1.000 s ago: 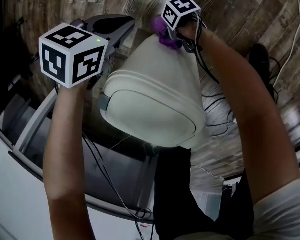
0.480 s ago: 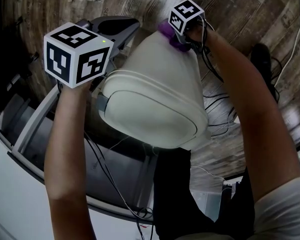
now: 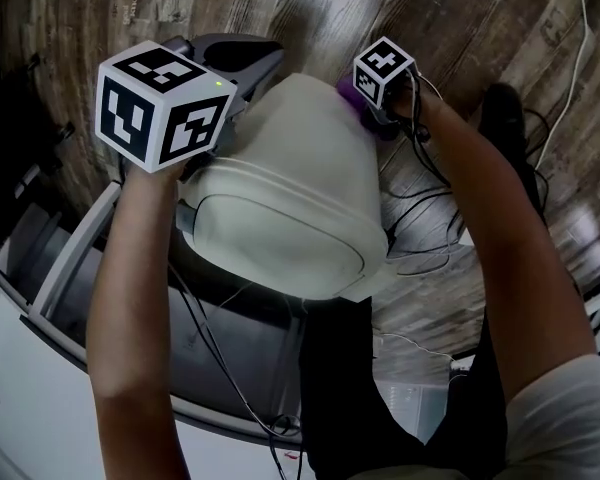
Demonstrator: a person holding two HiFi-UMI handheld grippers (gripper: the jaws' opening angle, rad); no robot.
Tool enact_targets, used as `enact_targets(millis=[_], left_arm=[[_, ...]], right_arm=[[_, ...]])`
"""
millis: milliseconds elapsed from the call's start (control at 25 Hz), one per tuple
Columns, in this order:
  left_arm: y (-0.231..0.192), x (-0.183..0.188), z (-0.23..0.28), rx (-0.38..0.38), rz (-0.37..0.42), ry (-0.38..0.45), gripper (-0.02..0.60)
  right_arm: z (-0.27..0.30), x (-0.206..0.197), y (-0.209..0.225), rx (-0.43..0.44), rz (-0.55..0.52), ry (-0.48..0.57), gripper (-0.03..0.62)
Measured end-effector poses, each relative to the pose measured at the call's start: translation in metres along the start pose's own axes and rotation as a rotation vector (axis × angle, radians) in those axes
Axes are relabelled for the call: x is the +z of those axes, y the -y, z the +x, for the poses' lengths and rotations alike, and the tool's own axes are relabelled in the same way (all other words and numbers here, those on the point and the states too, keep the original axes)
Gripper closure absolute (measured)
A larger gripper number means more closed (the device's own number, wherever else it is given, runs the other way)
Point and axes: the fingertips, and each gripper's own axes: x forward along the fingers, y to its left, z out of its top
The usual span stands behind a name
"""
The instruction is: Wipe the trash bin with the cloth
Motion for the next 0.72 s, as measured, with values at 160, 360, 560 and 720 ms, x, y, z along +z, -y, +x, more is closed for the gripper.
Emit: enact_targets(millis=[160,360,560,720], left_arm=[[0.015,0.01,0.018,-0.032,0.019,-0.025,0.577],[0.03,0.017,0.034,-0.049,0.018,-0.045,0.577],[0.055,0.034,0.031,-0.045,-0.008,-0.018,0.577],[0.084,0.05,0.005,-0.025,-0.089,0.07,0.577]], right_arm=[[0.014,-0.054,0.007,-0.012,-0.045,-0.126,0.503],[0.019,-0.104,0.011,-0.012,-0.082,-0.209,0.503],[-0.019,-0.117,0.001,0.005,-0.087,-0.14,0.503],[-0.077,-0.116,-0.019,-0.005,-0.127,-0.028,0.503]])
